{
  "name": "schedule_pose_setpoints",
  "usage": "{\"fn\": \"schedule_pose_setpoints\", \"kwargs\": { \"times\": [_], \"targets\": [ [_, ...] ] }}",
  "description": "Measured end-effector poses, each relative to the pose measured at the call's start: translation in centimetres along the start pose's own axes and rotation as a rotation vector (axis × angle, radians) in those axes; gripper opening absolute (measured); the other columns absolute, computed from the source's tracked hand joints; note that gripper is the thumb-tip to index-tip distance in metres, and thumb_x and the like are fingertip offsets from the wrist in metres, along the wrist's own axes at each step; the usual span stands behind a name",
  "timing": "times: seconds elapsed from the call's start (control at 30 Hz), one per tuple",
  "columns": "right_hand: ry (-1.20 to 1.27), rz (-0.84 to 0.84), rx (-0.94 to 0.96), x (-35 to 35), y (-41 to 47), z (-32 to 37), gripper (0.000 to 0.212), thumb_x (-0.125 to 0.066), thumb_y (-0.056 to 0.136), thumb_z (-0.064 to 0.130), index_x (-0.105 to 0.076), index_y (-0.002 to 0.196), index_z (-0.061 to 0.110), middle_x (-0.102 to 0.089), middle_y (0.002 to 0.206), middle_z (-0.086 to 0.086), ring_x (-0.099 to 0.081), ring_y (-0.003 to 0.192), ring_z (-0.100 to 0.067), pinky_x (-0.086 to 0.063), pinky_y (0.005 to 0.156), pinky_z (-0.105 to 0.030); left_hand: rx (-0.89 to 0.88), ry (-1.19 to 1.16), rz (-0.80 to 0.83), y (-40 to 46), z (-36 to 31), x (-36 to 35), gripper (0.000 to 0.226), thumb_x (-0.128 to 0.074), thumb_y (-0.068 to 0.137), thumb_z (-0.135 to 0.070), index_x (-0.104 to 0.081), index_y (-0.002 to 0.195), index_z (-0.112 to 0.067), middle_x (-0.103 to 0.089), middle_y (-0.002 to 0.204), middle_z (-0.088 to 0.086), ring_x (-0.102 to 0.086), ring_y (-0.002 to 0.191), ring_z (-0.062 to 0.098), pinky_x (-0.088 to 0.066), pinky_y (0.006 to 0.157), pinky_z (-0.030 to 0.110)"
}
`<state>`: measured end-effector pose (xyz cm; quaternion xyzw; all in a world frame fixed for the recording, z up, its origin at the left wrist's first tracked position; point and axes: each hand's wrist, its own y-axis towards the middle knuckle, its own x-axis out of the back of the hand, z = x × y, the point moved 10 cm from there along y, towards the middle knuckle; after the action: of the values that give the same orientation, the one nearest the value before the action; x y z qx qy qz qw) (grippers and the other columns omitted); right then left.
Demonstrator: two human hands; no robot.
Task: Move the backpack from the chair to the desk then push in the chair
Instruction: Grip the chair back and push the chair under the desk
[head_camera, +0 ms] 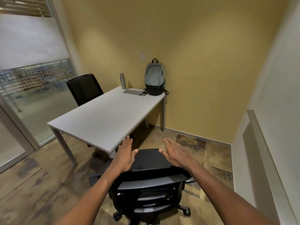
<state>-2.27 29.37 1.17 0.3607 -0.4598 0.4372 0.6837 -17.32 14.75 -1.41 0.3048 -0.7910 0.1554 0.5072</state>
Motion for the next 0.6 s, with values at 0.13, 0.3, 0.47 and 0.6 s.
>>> {"fn": "schedule_pose_setpoints", "kwargs": {
  "times": [0.13,0.3,0.47,0.6],
  "targets": [
    [0.000,0.121,-0.043,-2.7,-2.2,-0.4,0.043,-0.036,0.104,0.046,-0.057,0.105,0.009,-0.066,0.104,-0.015,-0.062,0.096,-0.036,-0.041,0.074,-0.037,0.097,0.142,0.059,-3.4,1.8,-0.9,0.049,-0.035,0.104,-0.048,-0.056,0.137,-0.018,-0.047,0.152,0.012,-0.038,0.143,0.034,-0.031,0.116,0.055],
    [0.032,0.114,-0.079,-3.4,-4.2,-1.4,0.052,-0.030,0.102,0.056,-0.056,0.077,0.017,-0.062,0.080,-0.005,-0.063,0.083,-0.032,-0.051,0.079,-0.043,0.178,0.120,0.033,-6.9,3.3,0.1,0.062,-0.023,0.097,-0.067,-0.067,0.087,-0.024,-0.071,0.090,0.003,-0.067,0.093,0.028,-0.052,0.086,0.044],
    [0.004,0.133,-0.062,-3.9,-4.8,-1.7,0.059,-0.024,0.095,0.071,-0.054,0.067,0.027,-0.051,0.062,0.009,-0.059,0.073,-0.023,-0.049,0.073,-0.038,0.153,0.212,0.079,-9.1,4.3,0.4,0.084,-0.009,0.083,-0.085,-0.071,0.109,-0.035,-0.074,0.107,-0.005,-0.065,0.108,0.019,-0.042,0.104,0.053],
    [0.019,0.171,-0.036,-3.7,-5.2,-1.2,0.081,-0.019,0.081,0.088,-0.071,0.108,0.032,-0.071,0.089,0.005,-0.064,0.089,-0.020,-0.045,0.073,-0.035,0.205,0.234,0.039,-10.0,6.3,1.6,0.100,-0.001,0.068,-0.097,-0.069,0.117,-0.042,-0.072,0.118,-0.011,-0.063,0.114,0.016,-0.041,0.106,0.054]
  ]
}}
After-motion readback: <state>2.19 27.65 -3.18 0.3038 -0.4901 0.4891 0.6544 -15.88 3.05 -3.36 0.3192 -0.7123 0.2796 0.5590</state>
